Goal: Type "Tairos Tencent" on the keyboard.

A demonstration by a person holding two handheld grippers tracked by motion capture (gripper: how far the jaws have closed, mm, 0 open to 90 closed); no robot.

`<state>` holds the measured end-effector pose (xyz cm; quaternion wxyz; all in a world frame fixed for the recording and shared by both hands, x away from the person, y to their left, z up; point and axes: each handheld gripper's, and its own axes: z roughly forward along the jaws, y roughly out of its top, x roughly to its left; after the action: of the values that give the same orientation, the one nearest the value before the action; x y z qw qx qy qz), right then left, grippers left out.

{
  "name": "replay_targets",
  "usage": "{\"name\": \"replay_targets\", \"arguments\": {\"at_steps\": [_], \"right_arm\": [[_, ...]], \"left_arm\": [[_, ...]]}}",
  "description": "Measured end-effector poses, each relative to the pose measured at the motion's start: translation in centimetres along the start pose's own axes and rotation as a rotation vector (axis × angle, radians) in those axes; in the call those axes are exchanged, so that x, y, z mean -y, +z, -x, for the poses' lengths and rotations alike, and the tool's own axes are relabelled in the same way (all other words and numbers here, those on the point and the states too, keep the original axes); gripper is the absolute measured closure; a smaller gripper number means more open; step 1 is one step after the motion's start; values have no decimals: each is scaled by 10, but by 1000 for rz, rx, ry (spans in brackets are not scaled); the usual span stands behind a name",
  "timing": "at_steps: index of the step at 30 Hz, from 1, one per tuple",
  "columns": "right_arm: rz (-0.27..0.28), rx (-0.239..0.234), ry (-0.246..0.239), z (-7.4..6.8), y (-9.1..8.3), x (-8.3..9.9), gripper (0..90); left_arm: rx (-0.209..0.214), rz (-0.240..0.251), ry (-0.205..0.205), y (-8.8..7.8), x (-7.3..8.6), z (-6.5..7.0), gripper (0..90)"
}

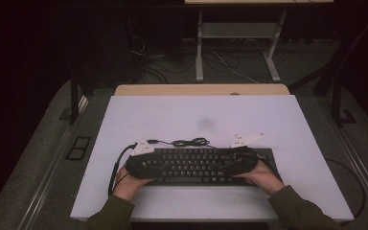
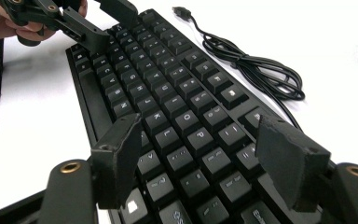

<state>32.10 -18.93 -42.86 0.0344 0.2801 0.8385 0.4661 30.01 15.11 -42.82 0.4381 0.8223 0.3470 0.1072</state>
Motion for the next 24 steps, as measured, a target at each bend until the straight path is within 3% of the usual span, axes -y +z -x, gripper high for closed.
{"name": "replay_targets", "arguments": {"at_steps": [9, 21, 24], "right_arm": [[0, -13, -19, -2, 10, -6, 296], [-4, -12, -26, -5, 15, -7, 289], [-6, -12, -29, -6, 16, -7, 288]], "left_arm": [[-25, 10, -18, -5, 4, -3, 500], [-7, -7, -14, 1, 0, -8, 848], [2, -9, -13, 4, -1, -7, 887]]}}
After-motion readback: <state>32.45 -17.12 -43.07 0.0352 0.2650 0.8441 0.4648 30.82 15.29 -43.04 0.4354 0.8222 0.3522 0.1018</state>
